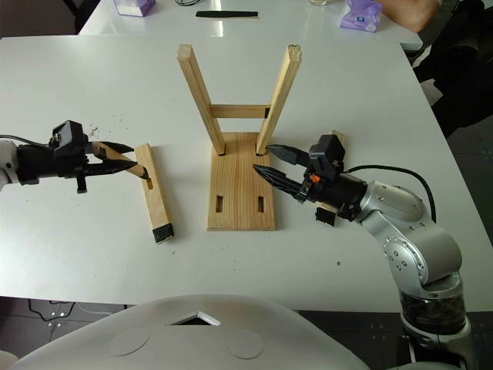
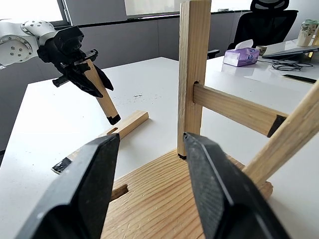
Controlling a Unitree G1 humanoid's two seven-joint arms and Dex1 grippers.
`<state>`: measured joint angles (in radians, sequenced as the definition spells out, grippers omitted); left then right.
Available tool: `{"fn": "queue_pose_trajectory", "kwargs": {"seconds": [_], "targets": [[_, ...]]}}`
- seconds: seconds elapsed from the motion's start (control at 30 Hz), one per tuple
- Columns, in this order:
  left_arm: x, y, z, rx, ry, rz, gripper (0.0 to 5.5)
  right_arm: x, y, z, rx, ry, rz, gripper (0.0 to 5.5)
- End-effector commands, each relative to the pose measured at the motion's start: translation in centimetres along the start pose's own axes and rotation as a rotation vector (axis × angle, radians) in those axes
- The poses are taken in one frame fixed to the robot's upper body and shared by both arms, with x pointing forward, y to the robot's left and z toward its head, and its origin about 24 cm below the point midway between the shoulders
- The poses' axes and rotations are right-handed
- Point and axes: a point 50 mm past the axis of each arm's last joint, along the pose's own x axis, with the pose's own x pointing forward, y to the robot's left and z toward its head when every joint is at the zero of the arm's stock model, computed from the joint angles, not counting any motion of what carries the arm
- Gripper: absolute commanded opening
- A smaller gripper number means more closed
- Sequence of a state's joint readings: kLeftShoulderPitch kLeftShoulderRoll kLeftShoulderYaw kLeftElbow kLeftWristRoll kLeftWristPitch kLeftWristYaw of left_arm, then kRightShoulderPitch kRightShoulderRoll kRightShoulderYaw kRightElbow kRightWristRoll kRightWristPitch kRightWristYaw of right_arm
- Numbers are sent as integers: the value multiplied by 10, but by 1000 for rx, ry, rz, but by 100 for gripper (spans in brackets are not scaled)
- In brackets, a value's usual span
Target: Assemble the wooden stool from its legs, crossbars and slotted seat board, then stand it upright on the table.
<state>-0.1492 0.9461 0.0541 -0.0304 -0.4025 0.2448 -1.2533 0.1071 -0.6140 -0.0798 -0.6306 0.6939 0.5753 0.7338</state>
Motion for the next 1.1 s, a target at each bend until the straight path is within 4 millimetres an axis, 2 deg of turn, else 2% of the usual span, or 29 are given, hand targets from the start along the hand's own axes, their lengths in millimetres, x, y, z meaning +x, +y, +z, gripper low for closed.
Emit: {"fn": "queue_pose_trajectory", "kwargs": {"seconds": [0.03, 0.33, 0.5, 0.73, 0.83, 0.93, 1.1], "targets": [[3, -3, -1, 23, 19, -9, 131, 0, 0, -5, -18, 25, -12, 233], [2, -19, -4, 14, 74, -77, 131, -2, 0, -9, -36, 49, -19, 233], [5, -17, -22, 19, 161, -39, 131, 0, -1, -13, -52, 66, -22, 233], [24, -25, -32, 29, 203, -62, 131, 5, -3, -17, -85, 100, -4, 233], [37, -37, -37, -54, 140, -99, 131, 7, -4, -18, -89, 108, 4, 233], [42, -46, -49, -133, 119, -101, 131, 9, -4, -21, -89, 118, 14, 233], [48, -41, -48, -296, -12, -70, 131, 10, -4, -27, -89, 146, 24, 233]]}}
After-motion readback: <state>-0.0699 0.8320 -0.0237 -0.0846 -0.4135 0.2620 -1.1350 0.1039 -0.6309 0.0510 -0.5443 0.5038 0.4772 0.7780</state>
